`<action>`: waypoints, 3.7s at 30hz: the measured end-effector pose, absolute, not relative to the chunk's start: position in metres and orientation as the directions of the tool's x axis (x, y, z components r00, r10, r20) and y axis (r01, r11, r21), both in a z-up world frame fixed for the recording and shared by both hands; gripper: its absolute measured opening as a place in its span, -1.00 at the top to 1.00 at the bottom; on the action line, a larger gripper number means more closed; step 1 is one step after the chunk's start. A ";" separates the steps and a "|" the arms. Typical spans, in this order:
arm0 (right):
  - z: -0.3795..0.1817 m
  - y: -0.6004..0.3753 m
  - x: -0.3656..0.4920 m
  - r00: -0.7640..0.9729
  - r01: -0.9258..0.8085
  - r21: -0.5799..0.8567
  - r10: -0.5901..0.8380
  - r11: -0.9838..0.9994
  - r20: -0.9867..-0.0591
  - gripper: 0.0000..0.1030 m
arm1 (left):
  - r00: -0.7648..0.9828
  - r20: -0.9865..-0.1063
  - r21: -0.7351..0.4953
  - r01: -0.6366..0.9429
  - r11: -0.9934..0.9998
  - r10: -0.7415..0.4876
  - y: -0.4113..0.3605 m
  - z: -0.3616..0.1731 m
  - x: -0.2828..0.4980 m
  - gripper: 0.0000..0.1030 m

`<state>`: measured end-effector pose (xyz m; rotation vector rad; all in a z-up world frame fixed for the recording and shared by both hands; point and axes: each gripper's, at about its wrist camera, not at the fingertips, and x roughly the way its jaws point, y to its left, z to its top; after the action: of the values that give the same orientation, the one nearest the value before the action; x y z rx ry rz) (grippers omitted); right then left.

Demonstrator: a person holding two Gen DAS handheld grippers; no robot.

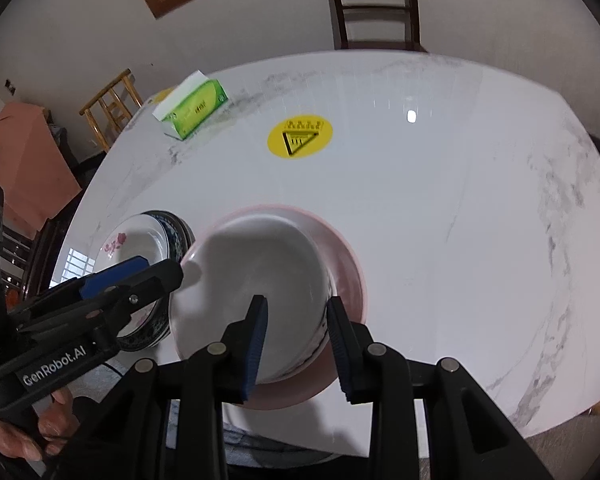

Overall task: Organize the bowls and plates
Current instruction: 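Lower the small white bowl into the white bowl and open the right gripper, then close the left gripper on the rim of the nested bowl stack, then lift the nested bowls with the left gripper and carry them over the plate stack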

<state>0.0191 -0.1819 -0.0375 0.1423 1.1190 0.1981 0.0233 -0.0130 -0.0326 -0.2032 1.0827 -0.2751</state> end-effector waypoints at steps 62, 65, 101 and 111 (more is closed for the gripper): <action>-0.081 -0.218 0.021 0.256 0.120 0.179 0.144 0.977 -0.956 0.26 | 0.227 -0.936 -0.310 -0.165 0.936 -0.270 0.013 -0.092 0.029 0.29; -0.088 -0.216 0.026 0.240 0.121 0.175 0.142 0.977 -0.960 0.26 | 0.202 -0.931 -0.337 -0.163 0.927 -0.303 0.009 -0.098 0.030 0.45; -0.091 -0.209 0.040 0.260 0.099 0.138 0.108 0.986 -0.959 0.77 | 0.286 -0.914 -0.315 -0.057 0.947 -0.287 -0.022 -0.091 0.033 0.84; -0.091 -0.211 0.041 0.243 0.122 0.147 0.114 0.982 -0.963 0.77 | 0.283 -0.914 -0.321 -0.062 0.945 -0.292 -0.021 -0.091 0.034 0.85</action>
<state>0.0410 -0.2109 -0.0915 0.2067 1.3278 -0.0054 0.0338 -0.0208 -0.0912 -0.3206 1.2807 -0.1579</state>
